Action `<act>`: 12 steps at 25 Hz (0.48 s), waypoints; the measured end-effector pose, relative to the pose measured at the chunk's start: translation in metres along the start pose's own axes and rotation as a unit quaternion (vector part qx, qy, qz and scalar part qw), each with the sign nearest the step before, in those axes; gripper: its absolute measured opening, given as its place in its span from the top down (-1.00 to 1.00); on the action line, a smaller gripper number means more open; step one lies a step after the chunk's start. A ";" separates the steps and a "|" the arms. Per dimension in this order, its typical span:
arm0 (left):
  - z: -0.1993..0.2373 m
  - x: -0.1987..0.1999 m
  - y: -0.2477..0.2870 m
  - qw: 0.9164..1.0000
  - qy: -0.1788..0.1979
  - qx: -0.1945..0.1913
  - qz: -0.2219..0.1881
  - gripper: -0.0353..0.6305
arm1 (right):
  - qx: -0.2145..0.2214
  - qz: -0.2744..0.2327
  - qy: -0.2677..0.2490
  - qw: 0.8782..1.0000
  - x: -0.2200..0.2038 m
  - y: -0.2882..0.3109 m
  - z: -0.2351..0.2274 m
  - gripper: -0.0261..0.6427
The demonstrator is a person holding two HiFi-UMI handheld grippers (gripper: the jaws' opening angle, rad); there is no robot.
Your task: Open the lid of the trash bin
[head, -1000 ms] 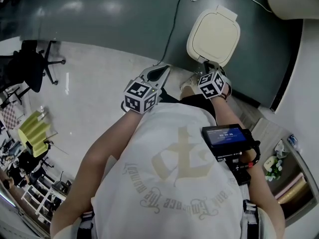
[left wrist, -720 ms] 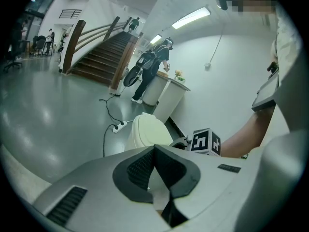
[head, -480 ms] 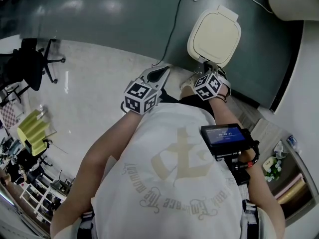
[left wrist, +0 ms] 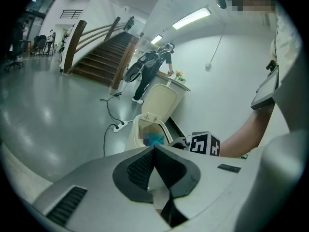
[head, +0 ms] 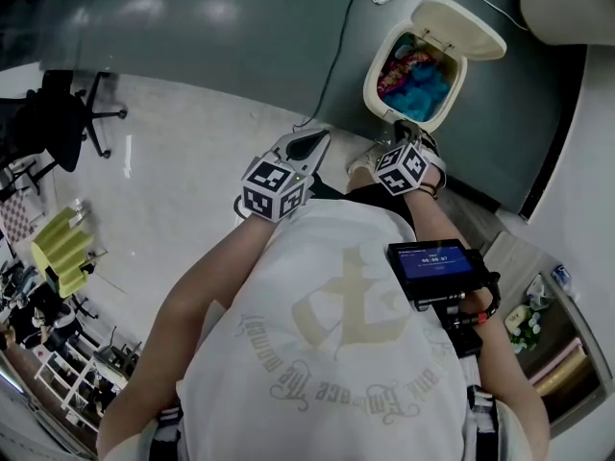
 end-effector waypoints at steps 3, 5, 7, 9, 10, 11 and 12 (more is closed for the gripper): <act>0.001 0.002 0.001 1.000 0.001 -0.001 -0.001 0.85 | 0.006 -0.001 0.005 1.000 0.001 0.001 -0.002 0.90; 0.001 0.003 0.003 1.000 0.002 -0.002 -0.001 0.85 | 0.010 0.001 0.006 1.000 0.002 0.002 -0.003 0.90; 0.001 0.006 0.005 1.000 0.005 -0.004 -0.001 0.85 | 0.017 0.003 0.015 1.000 0.002 0.004 -0.004 0.90; 0.000 0.009 0.006 1.000 0.009 -0.007 -0.001 0.85 | 0.028 0.001 0.033 0.999 0.002 0.004 -0.007 0.90; 0.000 0.011 0.007 1.000 0.011 -0.009 -0.001 0.85 | 0.034 -0.001 0.041 0.999 0.002 0.004 -0.009 0.90; -0.001 0.013 0.007 1.000 0.014 -0.010 -0.002 0.85 | 0.041 -0.005 0.047 0.998 0.002 0.003 -0.010 0.90; -0.002 0.015 0.007 1.000 0.017 -0.012 -0.002 0.85 | 0.048 -0.010 0.050 0.998 0.002 0.002 -0.012 0.90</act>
Point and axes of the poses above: the fingertips, and each gripper's own axes: y forward along the fingers, z to its left, x out of its top, the point moved 6 cm from there along -y, backward along the fingers, and after that the axes turned 4 degrees about z, right-handed, at the moved point
